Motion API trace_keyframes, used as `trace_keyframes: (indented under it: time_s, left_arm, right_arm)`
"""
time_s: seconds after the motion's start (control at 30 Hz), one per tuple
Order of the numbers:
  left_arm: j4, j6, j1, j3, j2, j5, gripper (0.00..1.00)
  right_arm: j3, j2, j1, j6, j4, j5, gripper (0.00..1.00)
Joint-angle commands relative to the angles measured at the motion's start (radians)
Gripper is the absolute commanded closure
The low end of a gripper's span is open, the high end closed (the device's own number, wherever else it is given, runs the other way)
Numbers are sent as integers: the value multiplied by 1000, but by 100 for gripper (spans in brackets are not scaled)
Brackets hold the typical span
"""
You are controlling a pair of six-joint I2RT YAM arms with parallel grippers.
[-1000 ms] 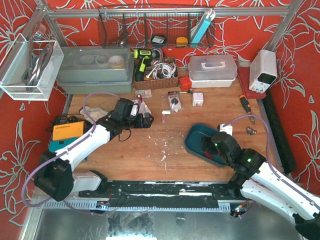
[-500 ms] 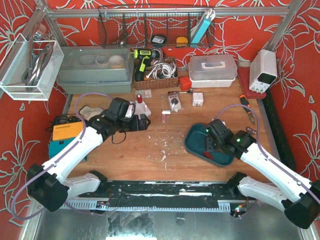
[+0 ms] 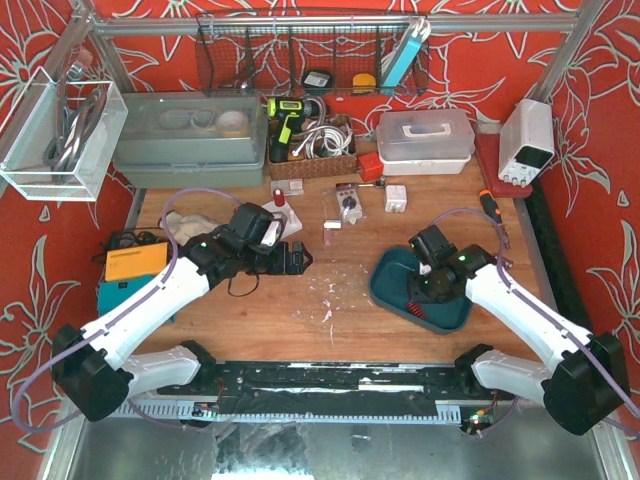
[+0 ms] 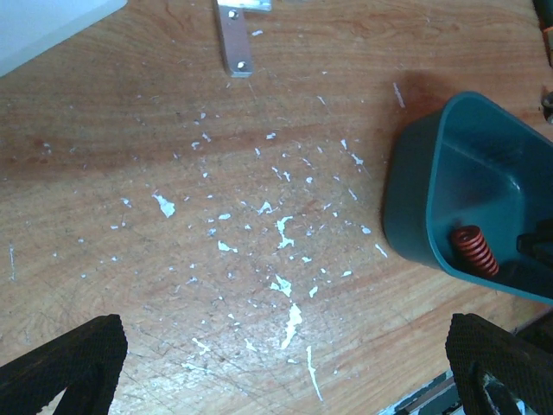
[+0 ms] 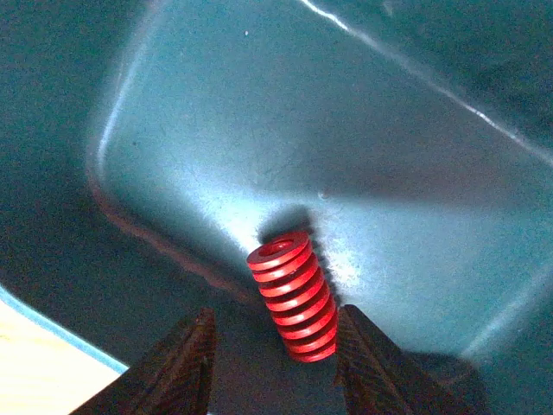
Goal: Install the large spring
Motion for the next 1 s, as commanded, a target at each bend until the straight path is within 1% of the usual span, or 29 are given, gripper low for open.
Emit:
trace_keyframes:
  time_s: [0.0, 0.2, 0.57, 0.77, 0.83, 0.97]
  left_arm:
    - [-29, 17, -15, 36, 1, -29, 0]
    - [-30, 2, -18, 47, 19, -6, 0]
    - [-38, -21, -17, 53, 35, -24, 0]
    - [-39, -7, -17, 84, 57, -39, 0]
    - [-39, -2, -17, 95, 70, -44, 0]
    - [-38, 4, -17, 104, 81, -46, 0]
  right_arm:
    - [-21, 36, -8, -5, -28, -39, 56]
    - [-20, 128, -14, -15, 0, -16, 56]
    - [-24, 257, -29, -54, 62, -35, 55]
    - [-8, 352, -37, -71, 73, -11, 56]
    - [-1, 365, -40, -81, 82, -2, 59]
    - [22, 386, -49, -101, 84, 31, 67]
